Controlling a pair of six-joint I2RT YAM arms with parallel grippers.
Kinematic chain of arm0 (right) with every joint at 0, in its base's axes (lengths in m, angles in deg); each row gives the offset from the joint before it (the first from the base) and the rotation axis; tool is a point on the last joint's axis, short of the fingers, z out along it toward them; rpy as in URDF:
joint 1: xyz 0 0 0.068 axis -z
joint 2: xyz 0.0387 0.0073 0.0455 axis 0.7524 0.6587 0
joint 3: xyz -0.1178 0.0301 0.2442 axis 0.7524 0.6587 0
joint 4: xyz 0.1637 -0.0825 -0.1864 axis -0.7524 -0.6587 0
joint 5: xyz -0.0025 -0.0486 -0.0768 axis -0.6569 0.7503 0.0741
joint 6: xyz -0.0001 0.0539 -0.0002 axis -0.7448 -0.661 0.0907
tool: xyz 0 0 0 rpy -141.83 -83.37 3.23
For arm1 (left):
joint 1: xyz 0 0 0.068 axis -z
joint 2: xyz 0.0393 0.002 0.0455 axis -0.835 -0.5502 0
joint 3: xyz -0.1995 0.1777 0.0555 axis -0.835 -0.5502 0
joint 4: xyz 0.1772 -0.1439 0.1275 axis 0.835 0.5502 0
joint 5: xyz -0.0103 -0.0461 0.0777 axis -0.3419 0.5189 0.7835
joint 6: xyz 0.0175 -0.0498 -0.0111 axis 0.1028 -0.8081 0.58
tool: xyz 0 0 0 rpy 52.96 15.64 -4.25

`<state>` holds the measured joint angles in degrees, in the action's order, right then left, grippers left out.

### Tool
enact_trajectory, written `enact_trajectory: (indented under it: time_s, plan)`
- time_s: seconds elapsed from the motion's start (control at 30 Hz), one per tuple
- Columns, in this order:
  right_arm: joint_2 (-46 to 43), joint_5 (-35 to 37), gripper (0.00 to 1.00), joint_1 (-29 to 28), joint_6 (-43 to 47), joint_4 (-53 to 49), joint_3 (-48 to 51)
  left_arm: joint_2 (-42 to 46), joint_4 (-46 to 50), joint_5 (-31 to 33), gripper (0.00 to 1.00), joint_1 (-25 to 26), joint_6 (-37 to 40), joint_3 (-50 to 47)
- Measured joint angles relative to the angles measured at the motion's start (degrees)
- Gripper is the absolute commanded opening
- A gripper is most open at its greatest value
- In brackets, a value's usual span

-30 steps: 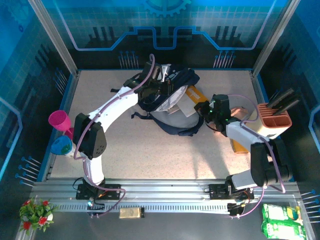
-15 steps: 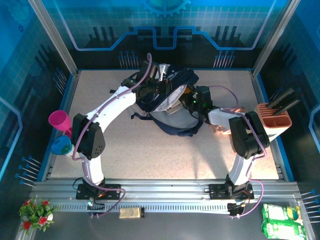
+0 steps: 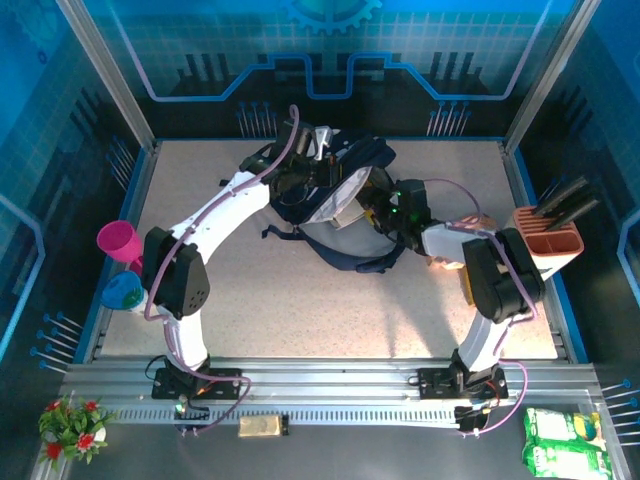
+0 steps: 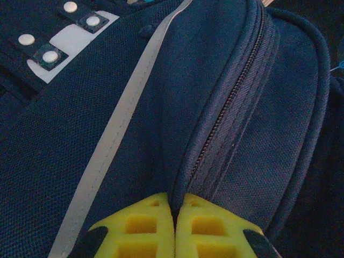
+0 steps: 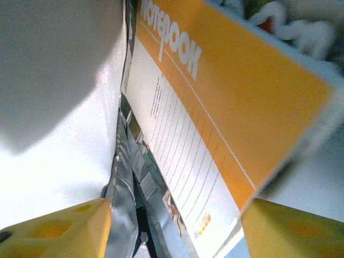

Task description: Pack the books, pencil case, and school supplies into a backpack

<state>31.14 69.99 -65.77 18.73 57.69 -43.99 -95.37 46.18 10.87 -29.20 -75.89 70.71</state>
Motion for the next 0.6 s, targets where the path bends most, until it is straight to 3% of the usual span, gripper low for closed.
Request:
enact_trajectory:
  time_s: [0.27,0.33,0.47,0.6]
  plan:
    - [-18.21,3.5,0.82,1.68,4.28,-6.25,10.47,0.0,-0.72,-1.77,0.01,-0.26,-0.42,-2.03]
    - [-23.28,5.88,0.86,1.68,5.97,-9.73,11.54,-0.02,-0.7,-2.38,0.21,-0.31,-0.68,-2.6]
    - [-32.85,10.8,0.93,1.66,10.12,-16.15,11.63,-0.24,-0.7,-3.37,0.48,-0.55,-3.1,-2.86]
    - [-38.01,13.6,0.96,1.64,13.66,-21.16,11.02,0.04,-1.6,-3.98,0.59,-1.75,-6.38,-5.2]
